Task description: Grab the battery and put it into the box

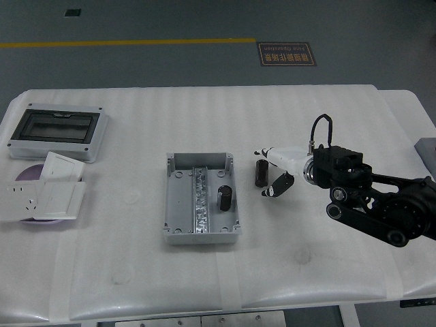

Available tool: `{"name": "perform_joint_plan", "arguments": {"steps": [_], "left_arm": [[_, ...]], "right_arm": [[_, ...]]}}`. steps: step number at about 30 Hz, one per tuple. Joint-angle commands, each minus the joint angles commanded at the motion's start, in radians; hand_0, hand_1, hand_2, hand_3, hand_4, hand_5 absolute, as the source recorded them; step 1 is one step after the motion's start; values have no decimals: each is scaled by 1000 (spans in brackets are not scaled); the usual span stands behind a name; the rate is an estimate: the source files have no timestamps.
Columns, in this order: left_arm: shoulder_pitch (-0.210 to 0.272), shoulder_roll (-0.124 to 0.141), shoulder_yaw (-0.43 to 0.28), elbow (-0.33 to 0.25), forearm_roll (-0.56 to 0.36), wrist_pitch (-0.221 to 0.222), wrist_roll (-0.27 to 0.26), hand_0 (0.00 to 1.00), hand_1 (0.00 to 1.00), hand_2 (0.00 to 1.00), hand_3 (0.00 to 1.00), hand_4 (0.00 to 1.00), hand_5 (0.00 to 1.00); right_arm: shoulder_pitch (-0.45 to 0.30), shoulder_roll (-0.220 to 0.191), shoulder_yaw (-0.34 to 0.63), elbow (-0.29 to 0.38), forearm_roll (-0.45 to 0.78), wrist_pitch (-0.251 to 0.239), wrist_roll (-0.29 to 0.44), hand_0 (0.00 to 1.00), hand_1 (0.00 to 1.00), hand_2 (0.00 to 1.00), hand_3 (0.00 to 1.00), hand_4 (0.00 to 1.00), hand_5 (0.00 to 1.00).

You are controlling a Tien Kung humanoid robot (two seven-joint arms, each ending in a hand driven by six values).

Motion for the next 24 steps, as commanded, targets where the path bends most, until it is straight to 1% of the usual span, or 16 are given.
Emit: {"name": "perform_joint_plan", "arguments": {"steps": [1, 3, 6, 7, 12, 13, 18, 19, 24], "left_arm": [[0, 0, 1, 0, -1, 0, 0, 648, 584, 539, 580, 362, 25], [0, 0, 2, 0, -2, 0, 0, 648, 584, 539, 580, 362, 25], [0, 1, 3, 0, -3, 1, -1, 648, 584, 539, 580, 362, 25], [1, 1, 4, 0, -3, 1, -1, 648, 585, 540, 581, 363, 23], [1, 1, 9, 0, -9, 3, -3, 648, 585, 540, 581, 363, 23], [1, 1, 10, 0, -11, 4, -3, 648, 585, 541, 581, 363, 22], [0, 2, 16, 0, -17, 8, -6, 648, 585, 541, 581, 363, 22], [0, 1, 17, 0, -18, 8, -7, 648, 587, 543, 582, 366, 20], [0, 1, 23, -1, -22, 12, -11, 648, 587, 543, 582, 366, 20]], "right_arm": [[0, 2, -1, -4, 0, -7, 3, 739, 754, 998, 998, 897, 355], [0, 4, -2, -9, -3, -16, 6, 739, 754, 998, 998, 897, 355], [-1, 4, -4, -14, -9, -14, 8, 739, 754, 998, 998, 897, 355], [-2, 5, -5, -15, -10, -12, 8, 691, 713, 912, 998, 801, 352], [-5, 5, -14, -19, -18, -5, 7, 691, 713, 912, 998, 801, 352], [-5, 5, -16, -19, -19, -5, 7, 654, 652, 727, 833, 663, 297], [-6, 4, -24, -17, -29, -6, 9, 654, 652, 727, 833, 663, 297], [-6, 4, -25, -17, -32, -7, 9, 629, 615, 637, 745, 627, 276], [-7, 4, -28, -15, -43, -12, 14, 629, 615, 637, 745, 627, 276]]}}
